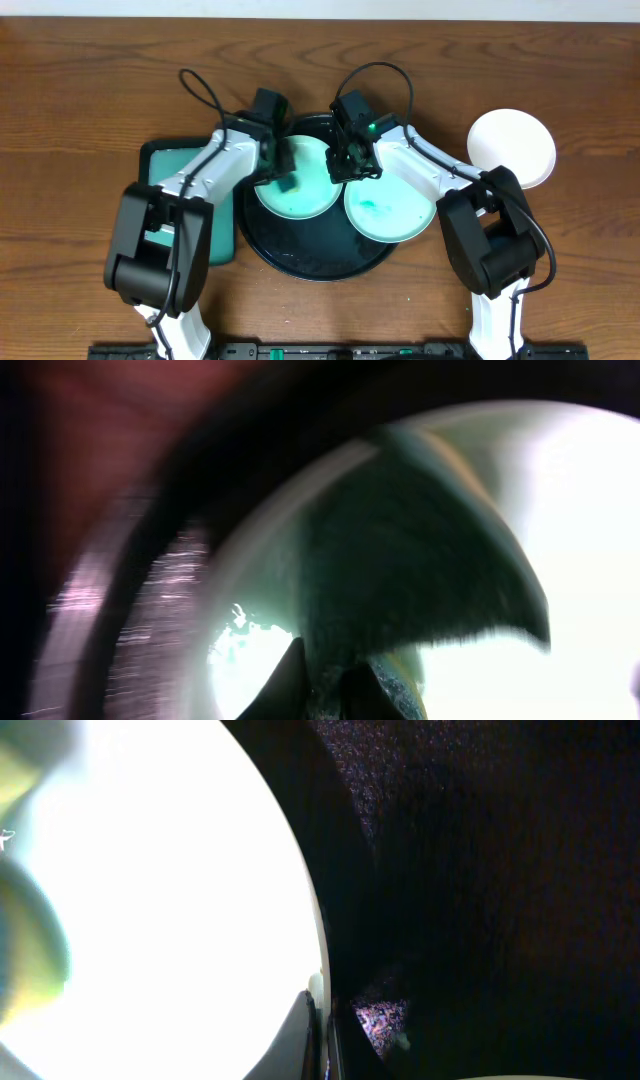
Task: Clean dirty plates on tray and stack at the side
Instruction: 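Scrub the green plate with the sponge while the right gripper holds it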
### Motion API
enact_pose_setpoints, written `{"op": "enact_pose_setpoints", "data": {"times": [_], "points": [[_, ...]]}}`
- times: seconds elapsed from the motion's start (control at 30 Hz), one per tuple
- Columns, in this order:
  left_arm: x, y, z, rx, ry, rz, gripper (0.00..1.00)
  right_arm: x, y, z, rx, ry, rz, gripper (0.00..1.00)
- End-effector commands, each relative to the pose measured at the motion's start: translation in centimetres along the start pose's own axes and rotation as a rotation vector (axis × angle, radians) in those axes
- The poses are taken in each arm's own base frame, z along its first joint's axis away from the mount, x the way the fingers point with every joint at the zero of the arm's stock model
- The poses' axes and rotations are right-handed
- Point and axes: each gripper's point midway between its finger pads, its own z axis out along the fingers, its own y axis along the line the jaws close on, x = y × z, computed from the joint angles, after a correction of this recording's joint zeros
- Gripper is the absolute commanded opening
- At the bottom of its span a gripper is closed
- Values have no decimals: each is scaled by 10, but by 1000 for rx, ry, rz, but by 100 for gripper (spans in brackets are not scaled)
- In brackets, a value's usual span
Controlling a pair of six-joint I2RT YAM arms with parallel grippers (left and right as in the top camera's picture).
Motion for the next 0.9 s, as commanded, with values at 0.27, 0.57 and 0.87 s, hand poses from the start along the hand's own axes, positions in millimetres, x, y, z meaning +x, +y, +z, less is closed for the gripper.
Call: {"op": "enact_pose_setpoints", "data": {"times": [0.27,0.57,0.87], "points": [[48,58,11,-209,203,2,7,37,6,20,1,119,-41,1],[106,-49,-7,333,452,204,7,36,7,20,-1,114,-32,1],[107,-94,-4,415,375,257,8,36,7,20,-1,114,-33,1]]}}
